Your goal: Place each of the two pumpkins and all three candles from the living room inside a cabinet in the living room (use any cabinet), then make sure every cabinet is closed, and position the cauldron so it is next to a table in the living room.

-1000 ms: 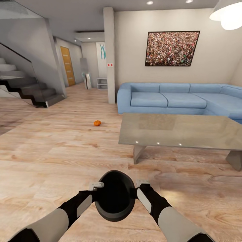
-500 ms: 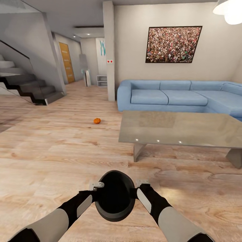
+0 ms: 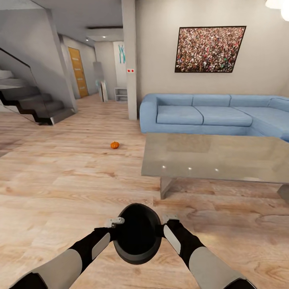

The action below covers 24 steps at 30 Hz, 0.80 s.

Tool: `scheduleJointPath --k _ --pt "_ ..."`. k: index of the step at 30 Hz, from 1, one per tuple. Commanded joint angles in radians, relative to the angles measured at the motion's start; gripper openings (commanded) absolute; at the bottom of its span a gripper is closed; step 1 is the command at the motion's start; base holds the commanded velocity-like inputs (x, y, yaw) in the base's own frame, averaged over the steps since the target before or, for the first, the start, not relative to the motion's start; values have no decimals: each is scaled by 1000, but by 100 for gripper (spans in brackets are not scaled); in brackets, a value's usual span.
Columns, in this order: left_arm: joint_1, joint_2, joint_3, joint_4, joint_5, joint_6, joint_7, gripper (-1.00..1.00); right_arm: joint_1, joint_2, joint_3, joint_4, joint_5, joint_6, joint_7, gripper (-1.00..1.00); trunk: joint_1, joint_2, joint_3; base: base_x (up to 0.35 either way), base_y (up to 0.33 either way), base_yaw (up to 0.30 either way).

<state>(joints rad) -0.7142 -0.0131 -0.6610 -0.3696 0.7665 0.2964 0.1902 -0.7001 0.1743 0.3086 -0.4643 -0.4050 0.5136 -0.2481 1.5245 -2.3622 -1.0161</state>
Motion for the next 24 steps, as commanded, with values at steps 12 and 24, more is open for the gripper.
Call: scheduleJointPath --k 12,24 --pt "-1 -1 -37 -38 35 0 1 -100 -1 0 20 -2 -43 -3 -7 -100 0 0 4 227 0 -209" --pt "-1 -1 -37 -41 35 0 0 -100 -1 0 20 -2 -43 -3 -7 -100 4 -7 2 31 0 -62"
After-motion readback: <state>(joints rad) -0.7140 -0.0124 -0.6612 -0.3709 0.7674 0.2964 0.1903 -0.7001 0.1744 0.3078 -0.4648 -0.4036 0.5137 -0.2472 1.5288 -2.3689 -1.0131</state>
